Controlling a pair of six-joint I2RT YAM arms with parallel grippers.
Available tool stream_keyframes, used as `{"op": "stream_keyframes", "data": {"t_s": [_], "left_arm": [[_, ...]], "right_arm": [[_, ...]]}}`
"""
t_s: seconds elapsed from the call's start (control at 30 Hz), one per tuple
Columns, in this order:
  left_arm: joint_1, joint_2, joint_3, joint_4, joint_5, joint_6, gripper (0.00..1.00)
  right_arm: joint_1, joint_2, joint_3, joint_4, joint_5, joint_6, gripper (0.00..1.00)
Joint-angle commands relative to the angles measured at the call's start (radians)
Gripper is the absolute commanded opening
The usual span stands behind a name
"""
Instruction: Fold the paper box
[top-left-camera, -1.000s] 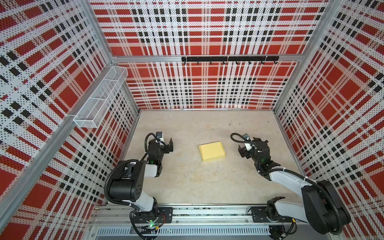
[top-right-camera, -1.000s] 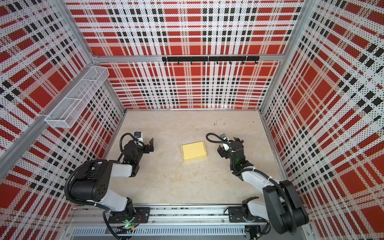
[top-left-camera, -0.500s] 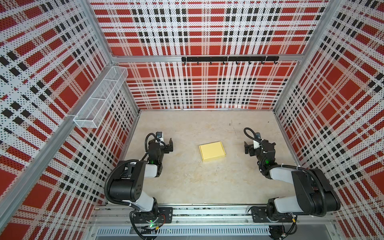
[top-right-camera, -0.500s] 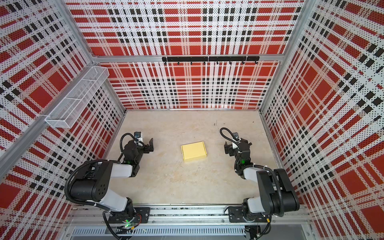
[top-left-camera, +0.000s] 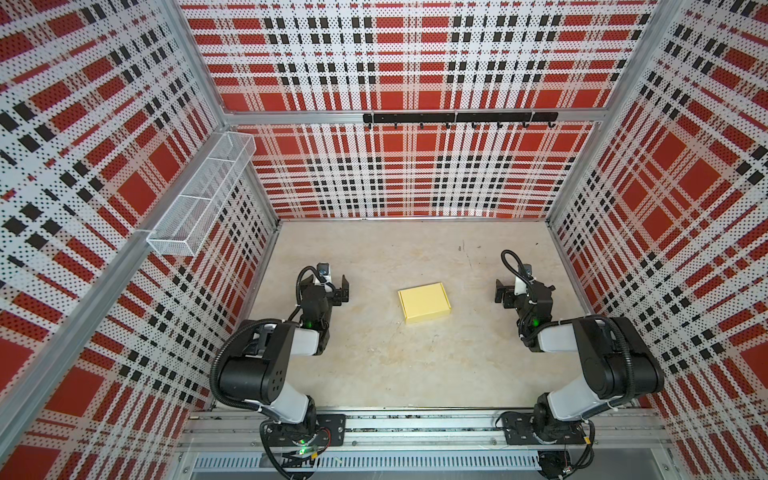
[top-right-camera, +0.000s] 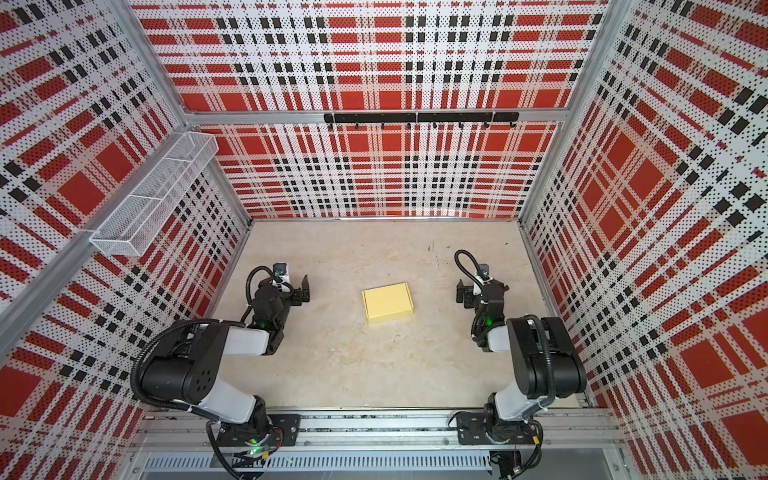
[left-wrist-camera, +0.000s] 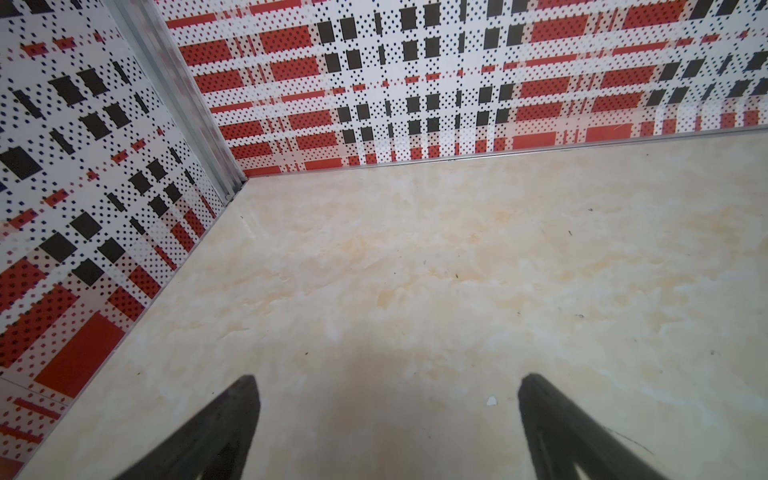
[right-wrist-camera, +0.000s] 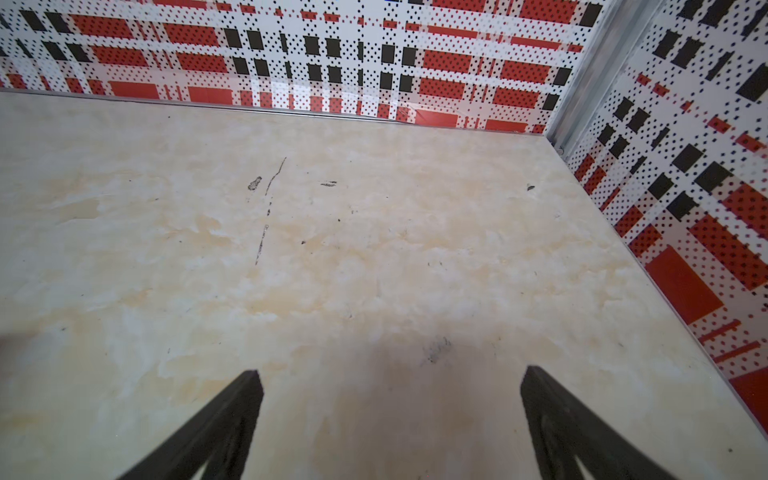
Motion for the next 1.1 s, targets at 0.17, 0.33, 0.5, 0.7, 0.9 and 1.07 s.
{"op": "stream_keyframes", "data": {"t_s": [0.17,0.33,0.5,0.7,0.9,1.07], "left_arm": [[-0.015,0.015,-0.019,0.071,-0.044,0.007,0.99],[-0.015,0.017,-0.020,0.075,-0.043,0.006,0.99],[-0.022,0.013,-0.035,0.099,-0.048,0.014,0.99],[-0.051,0.030,-0.124,0.281,0.002,0.072,1.00],[-0.046,0.027,-0.078,0.203,-0.045,0.049,0.99],[-0.032,0.025,-0.029,0.111,-0.116,0.008,1.00]], "right_arm": [[-0.006,0.012,0.014,0.065,0.009,0.017,1.00],[-0.007,0.011,0.014,0.063,0.009,0.017,1.00],[-0.006,0.010,0.014,0.063,0.010,0.017,1.00],[-0.006,0.011,0.014,0.063,0.010,0.017,1.00],[-0.006,0.011,0.014,0.063,0.011,0.017,1.00],[-0.006,0.011,0.014,0.063,0.010,0.017,1.00]]}}
